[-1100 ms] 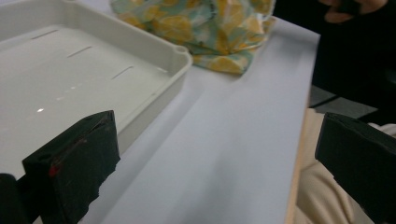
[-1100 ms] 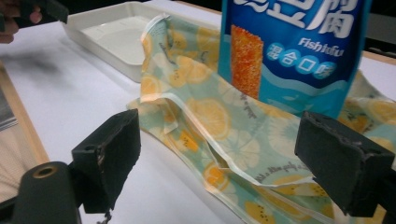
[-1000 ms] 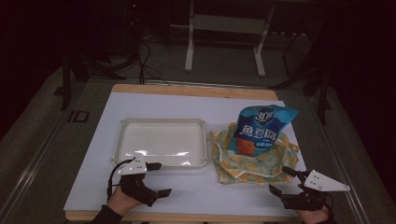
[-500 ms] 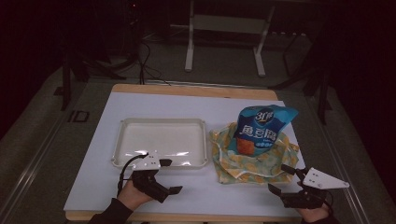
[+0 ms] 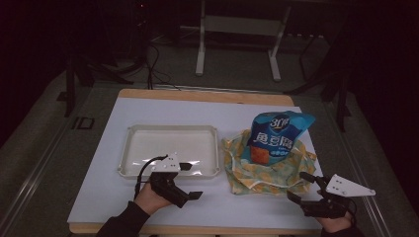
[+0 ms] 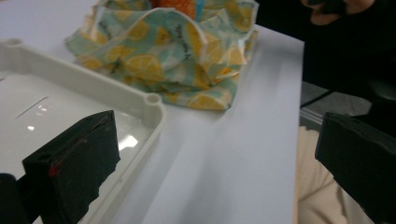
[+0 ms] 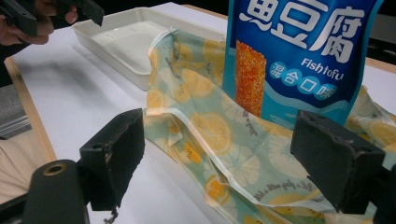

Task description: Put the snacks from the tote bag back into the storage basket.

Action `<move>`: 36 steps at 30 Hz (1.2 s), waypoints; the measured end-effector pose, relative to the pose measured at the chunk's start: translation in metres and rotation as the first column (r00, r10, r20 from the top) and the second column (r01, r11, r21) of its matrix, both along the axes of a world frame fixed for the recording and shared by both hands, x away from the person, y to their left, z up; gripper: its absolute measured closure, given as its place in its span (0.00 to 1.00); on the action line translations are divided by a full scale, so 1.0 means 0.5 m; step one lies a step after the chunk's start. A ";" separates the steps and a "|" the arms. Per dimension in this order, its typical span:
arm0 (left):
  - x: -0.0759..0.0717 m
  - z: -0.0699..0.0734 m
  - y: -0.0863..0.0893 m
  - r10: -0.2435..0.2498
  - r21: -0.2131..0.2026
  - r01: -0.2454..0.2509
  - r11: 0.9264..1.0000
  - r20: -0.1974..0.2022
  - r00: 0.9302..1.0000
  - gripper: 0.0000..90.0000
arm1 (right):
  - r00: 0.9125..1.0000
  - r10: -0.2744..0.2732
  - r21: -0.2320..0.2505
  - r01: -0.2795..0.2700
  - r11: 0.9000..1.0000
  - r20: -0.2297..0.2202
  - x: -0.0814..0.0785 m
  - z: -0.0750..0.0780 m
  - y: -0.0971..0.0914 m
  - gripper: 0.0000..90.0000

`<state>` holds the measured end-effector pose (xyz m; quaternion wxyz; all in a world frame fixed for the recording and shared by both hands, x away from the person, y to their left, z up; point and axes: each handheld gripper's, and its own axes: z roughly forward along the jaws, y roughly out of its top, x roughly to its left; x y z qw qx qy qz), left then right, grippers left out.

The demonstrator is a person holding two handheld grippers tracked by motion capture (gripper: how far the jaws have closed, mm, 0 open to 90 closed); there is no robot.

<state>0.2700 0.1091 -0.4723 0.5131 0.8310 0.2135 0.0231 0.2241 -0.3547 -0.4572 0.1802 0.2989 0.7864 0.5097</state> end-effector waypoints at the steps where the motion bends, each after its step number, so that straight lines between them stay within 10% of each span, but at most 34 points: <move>1: 0.003 0.003 -0.002 -0.007 -0.004 0.007 1.000 0.000 1.000 0.00 | 1.000 -0.002 -0.002 0.003 1.000 0.010 0.001 0.002 -0.001 0.19; 36: 0.130 0.090 -0.143 -0.093 -0.042 0.095 0.995 0.062 0.994 0.03 | 0.998 -0.034 -0.021 0.036 0.999 0.053 0.066 0.046 -0.004 0.19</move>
